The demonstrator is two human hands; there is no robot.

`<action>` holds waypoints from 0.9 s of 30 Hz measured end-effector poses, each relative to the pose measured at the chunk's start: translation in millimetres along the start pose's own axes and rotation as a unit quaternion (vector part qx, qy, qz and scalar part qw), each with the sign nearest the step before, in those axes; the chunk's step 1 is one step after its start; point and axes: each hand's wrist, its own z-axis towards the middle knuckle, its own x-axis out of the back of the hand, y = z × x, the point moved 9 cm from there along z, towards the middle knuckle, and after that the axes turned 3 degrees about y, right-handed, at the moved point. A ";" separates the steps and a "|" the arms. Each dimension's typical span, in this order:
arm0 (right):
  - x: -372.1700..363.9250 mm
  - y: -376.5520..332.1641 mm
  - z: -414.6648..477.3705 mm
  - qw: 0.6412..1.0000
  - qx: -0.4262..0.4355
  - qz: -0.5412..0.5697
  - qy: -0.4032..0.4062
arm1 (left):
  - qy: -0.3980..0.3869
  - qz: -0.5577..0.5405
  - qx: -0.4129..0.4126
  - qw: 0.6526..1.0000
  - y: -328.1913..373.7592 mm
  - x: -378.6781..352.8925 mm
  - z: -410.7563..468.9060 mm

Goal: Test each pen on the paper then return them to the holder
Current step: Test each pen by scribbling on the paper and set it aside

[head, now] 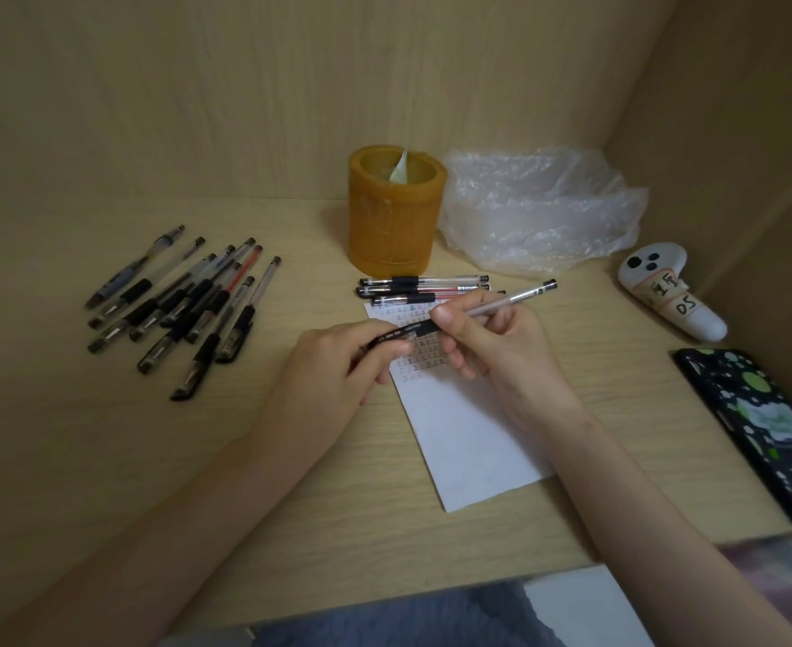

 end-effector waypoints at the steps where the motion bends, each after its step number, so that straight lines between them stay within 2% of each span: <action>1: -0.1 -0.6 -0.3 1.000 0.000 -0.002 -0.002 | 0.000 0.001 -0.001 1.000 1.3 -0.5 -0.3; 7: -7.1 -5.8 2.2 1.000 0.013 -0.014 -0.021 | -0.003 -0.009 0.008 1.000 1.9 -5.1 1.3; 10: -17.1 -7.2 2.5 0.999 0.001 -0.045 -0.021 | 0.006 -0.013 -0.006 1.000 8.4 -4.3 3.7; 13: -21.3 -7.8 3.1 0.999 -0.020 -0.028 -0.027 | 0.007 0.008 -0.015 1.000 11.2 -1.1 3.9; 16: 0.7 -14.3 20.0 0.998 -0.068 -0.002 0.011 | 0.000 0.060 0.003 0.998 4.1 -0.1 2.9; 19: 36.9 -29.5 58.9 0.993 -0.104 -0.008 0.060 | 0.006 0.125 -0.014 0.992 0.9 1.8 4.8; 23: 77.8 -55.3 117.3 0.982 -0.130 -0.067 0.122 | 0.004 0.159 -0.025 0.987 -5.7 1.8 10.7; 27: 97.1 -50.6 150.1 0.965 -0.209 -0.080 0.134 | -0.018 0.173 -0.047 0.984 4.9 -5.2 20.7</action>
